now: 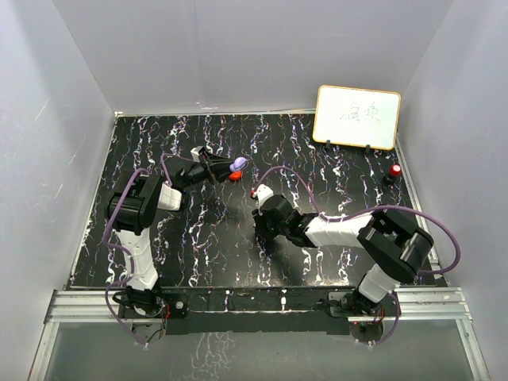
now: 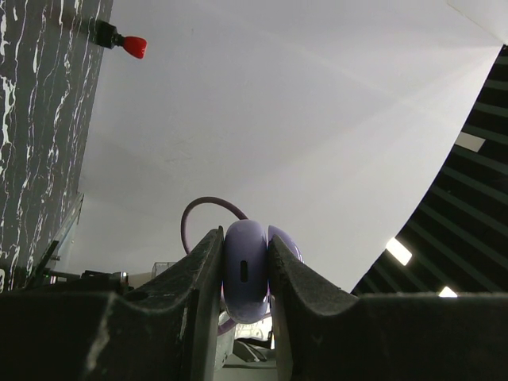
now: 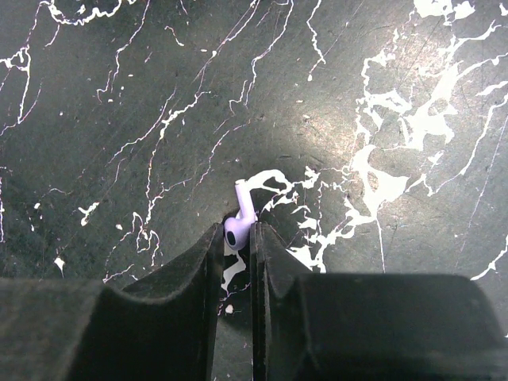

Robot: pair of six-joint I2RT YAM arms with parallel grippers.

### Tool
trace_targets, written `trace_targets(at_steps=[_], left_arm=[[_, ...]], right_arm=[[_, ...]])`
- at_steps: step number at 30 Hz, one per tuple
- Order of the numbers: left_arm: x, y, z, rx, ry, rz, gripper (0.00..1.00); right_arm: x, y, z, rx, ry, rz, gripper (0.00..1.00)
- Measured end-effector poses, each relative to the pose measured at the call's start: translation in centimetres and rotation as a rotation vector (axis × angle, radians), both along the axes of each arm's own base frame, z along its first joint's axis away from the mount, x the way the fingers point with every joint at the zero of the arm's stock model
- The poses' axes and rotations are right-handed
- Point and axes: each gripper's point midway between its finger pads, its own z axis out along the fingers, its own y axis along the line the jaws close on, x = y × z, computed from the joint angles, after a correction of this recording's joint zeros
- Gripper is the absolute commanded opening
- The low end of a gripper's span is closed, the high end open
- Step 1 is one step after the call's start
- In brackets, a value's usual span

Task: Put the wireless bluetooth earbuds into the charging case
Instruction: Pick up the earbud from the center of the board.

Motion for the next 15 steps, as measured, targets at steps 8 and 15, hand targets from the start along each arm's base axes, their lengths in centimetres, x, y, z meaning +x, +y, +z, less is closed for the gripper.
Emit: trace_targets(at_steps=[8, 15], left_arm=[[0.1, 0.2, 0.0, 0.000, 0.000, 0.005, 0.00], [0.1, 0.2, 0.0, 0.000, -0.002, 0.003, 0.00]], right_arm=[[-0.1, -0.1, 0.1, -0.002, 0.006, -0.002, 0.13], [0.9, 0.8, 3.7, 0.054, 0.050, -0.006, 0.12]])
